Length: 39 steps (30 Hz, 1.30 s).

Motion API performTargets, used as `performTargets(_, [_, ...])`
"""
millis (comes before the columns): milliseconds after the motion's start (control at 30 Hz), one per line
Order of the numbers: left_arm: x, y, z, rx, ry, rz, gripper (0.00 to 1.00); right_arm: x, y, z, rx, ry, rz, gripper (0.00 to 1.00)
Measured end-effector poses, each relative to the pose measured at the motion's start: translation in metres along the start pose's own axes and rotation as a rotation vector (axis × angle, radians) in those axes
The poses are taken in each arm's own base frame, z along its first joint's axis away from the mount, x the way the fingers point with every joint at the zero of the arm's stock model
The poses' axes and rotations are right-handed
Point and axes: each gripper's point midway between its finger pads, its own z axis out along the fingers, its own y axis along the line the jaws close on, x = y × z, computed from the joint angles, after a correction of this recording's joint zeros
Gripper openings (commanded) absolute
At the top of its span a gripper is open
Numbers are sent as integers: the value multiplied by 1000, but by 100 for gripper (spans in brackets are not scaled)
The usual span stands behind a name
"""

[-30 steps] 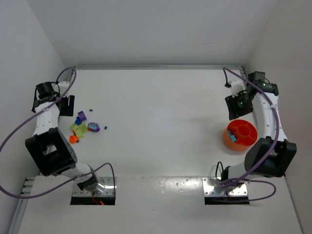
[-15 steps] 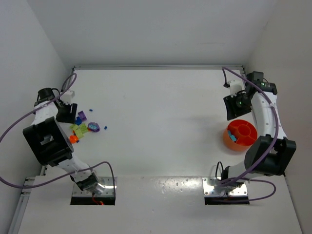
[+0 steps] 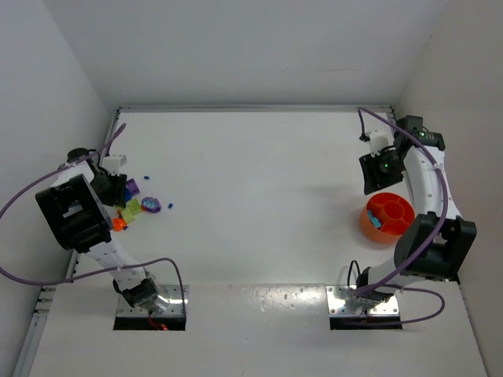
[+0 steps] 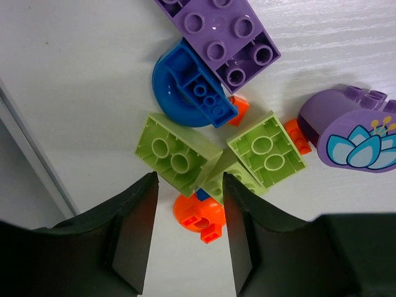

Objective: Sort the legos into containers by color

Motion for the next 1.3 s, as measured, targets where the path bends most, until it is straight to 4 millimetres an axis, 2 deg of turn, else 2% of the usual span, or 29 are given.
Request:
performTargets(333, [-7, 3, 7, 25, -10, 15, 54, -1, 1, 0, -6, -4, 5, 47])
performTargets(633, [-5, 2, 16, 51, 6, 17, 55, -2, 1, -1, -5, -7, 7, 47])
performTargets(833, [-6, 2, 19, 58, 5, 17, 44, -3, -1, 2, -9, 0, 9, 47])
performTargets(1167, [-7, -2, 18, 84, -4, 21, 18, -6, -1, 0, -8, -9, 7, 47])
performTargets(1300, [-6, -8, 17, 109, -5, 19, 14, -10, 1, -2, -21, -24, 5, 47])
